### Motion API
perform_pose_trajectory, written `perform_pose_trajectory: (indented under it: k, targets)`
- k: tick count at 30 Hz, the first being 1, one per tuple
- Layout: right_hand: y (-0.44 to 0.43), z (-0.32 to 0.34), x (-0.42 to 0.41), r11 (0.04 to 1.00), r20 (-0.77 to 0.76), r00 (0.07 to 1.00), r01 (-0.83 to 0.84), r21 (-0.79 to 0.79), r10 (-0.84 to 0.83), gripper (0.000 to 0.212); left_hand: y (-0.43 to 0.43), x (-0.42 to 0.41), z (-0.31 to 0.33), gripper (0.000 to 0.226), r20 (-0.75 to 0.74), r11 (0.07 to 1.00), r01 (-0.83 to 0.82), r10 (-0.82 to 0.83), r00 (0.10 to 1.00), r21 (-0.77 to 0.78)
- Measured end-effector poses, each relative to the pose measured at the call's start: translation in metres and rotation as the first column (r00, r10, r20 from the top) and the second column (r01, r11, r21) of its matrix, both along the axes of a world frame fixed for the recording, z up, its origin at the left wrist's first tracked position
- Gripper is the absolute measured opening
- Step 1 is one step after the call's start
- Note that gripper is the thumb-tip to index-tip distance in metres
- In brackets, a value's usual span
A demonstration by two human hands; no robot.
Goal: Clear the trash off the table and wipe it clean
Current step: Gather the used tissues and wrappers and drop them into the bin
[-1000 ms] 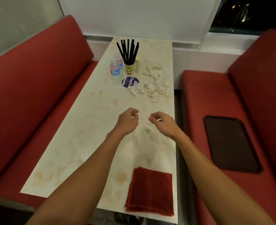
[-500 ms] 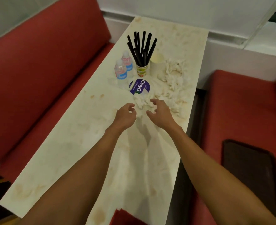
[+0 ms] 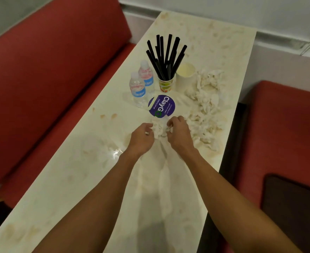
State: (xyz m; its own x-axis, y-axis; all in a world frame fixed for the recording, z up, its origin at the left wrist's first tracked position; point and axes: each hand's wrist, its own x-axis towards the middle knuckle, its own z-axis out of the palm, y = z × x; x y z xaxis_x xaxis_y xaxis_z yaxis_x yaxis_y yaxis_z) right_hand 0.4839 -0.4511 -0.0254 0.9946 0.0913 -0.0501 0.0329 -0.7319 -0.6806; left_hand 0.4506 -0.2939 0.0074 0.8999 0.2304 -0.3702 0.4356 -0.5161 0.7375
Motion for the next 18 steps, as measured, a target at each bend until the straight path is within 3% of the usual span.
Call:
perform_pose_trajectory:
  k: [4,11,18]
  targets:
    - [-0.003,0.007,-0.017,0.967,-0.026,0.992,0.124,0.221,-0.122,0.023,-0.006,-0.004,0.0,0.031,0.019,0.998,-0.059,0.059,0.998,-0.021]
    - [0.005,0.039,-0.047,0.787,-0.087,0.944,0.313,0.532,-0.317,0.018,-0.014,-0.022,0.005,0.024,0.048,0.982,-0.171,0.175,0.983,-0.079]
    - [0.03,0.055,-0.077,0.76,-0.167,0.967,0.256,0.597,-0.194,0.022,-0.021,-0.038,0.023,0.044,-0.08,0.901,-0.26,0.248,0.966,-0.347]
